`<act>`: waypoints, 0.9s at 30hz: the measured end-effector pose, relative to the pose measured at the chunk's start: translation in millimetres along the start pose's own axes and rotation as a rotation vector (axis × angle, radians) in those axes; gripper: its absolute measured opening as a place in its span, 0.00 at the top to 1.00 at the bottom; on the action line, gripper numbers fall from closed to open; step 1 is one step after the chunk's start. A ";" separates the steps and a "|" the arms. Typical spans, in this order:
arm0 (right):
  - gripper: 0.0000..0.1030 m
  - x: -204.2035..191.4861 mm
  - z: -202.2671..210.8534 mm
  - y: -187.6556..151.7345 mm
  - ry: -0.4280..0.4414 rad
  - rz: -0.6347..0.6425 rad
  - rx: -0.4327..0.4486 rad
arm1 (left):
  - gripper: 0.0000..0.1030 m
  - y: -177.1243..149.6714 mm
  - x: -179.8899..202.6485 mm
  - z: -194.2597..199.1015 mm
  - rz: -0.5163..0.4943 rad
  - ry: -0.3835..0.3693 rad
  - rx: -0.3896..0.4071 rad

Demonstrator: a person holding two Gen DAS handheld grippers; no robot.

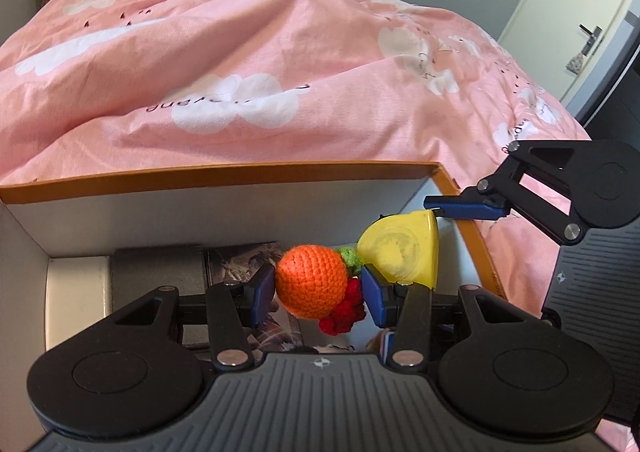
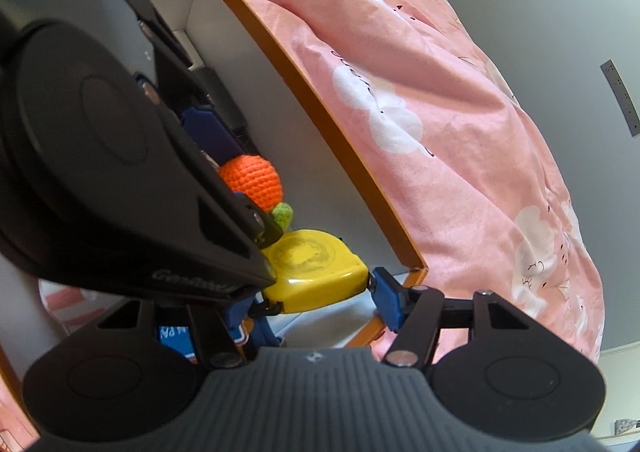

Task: Organize objects
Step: 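Lower the crochet fruit and tape measure into the shoebox and open both grippers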

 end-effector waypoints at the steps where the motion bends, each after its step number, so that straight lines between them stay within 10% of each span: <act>1: 0.38 0.6 -2.0 1.3 0.001 -0.004 -0.001 | 0.49 0.2 -1.6 -2.2 0.006 -0.001 -0.004; 27: 0.37 -7.6 -45.3 6.2 0.016 0.007 -0.089 | 0.36 -6.0 -22.0 -34.2 0.135 -0.060 -0.089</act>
Point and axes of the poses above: each gripper's, at about its wrist camera, not at the fingertips, and z roughly against the way its jaws point, x to its right, y to its top, the point moved 6 cm from there along -z, roughly the way its jaws point, and after that the axes turned 13 degrees about -z, right-handed, at the moved point
